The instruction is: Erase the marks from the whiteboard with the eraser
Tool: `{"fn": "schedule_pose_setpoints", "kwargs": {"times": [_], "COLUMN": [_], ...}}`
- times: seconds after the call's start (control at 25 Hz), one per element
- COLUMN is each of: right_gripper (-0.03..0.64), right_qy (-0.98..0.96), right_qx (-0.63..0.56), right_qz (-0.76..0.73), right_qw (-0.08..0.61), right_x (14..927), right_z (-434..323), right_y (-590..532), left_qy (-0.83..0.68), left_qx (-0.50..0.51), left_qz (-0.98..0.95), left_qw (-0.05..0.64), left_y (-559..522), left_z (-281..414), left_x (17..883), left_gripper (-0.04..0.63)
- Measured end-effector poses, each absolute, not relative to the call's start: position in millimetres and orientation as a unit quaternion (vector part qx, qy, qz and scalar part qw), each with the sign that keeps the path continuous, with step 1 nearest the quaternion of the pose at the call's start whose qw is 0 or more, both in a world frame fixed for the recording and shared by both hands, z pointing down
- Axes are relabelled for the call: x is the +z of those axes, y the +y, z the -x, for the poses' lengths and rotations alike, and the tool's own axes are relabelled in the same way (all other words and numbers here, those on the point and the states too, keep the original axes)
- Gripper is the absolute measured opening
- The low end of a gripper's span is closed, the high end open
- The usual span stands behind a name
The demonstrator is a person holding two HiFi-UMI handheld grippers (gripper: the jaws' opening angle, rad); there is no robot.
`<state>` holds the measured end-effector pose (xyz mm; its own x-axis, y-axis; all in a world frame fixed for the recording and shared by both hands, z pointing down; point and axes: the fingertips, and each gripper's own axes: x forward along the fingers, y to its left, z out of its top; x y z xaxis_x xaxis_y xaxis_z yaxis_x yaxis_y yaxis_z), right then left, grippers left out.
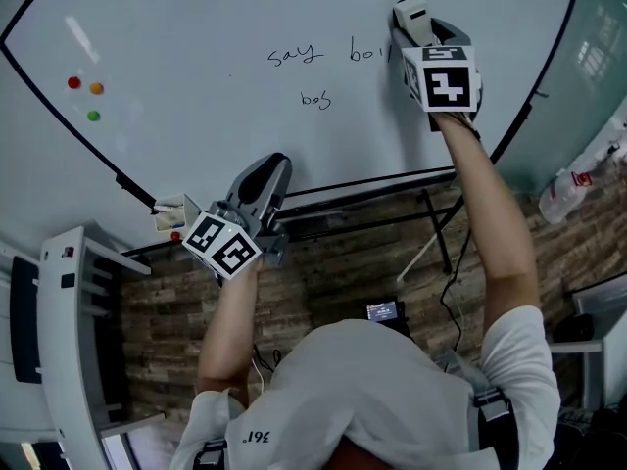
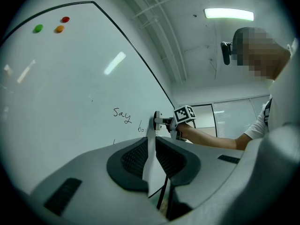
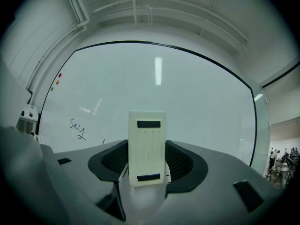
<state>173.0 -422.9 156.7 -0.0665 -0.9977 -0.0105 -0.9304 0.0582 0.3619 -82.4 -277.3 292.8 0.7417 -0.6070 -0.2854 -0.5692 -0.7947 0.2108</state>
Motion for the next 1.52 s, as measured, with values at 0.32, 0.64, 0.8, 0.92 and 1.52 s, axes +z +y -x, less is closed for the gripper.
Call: {"fn": "schedule_pose_setpoints", "kwargs": {"times": [0.32, 0.64, 0.8, 0.92, 1.52], "right_gripper": [0.261, 0.261, 0.261, 0.261, 0.261], "right_qy": [-0.744, -0.774, -0.784, -0.792, -0.804], "right_qx": [-0.146, -0.145, -0.144, -0.140, -0.156], "right_qz": [-0.638, -0.600, -0.587, -0.577, -0.548], "right_qw": [0.133, 0.140, 0.143, 0.141, 0.171], "right_x": [169.7, 182.8, 191.3, 197.7, 224.1], "right_z": [-108.2, -33.1, -2.0, 23.8, 123.6], "right_y": [-422.7, -424.0, -423.7, -422.5, -423.6], "left_qy": [-0.331, -0.341, -0.342, -0.348, -0.364], "left_qx": [-0.171, -0.174, -0.175, -0.177, -0.182], "left_qz": [-0.926, -0.921, -0.921, -0.918, -0.911], "left_qw": [0.062, 0.066, 0.069, 0.073, 0.075], "left_y": [-279.0, -281.4, -281.4, -280.3, -276.2], "left_z": [108.3, 140.4, 153.9, 166.8, 217.1], "left_x": [303.5, 310.5, 313.1, 312.3, 317.2], "left_gripper": [0.041, 0.041, 0.041, 0.041, 0.041]}}
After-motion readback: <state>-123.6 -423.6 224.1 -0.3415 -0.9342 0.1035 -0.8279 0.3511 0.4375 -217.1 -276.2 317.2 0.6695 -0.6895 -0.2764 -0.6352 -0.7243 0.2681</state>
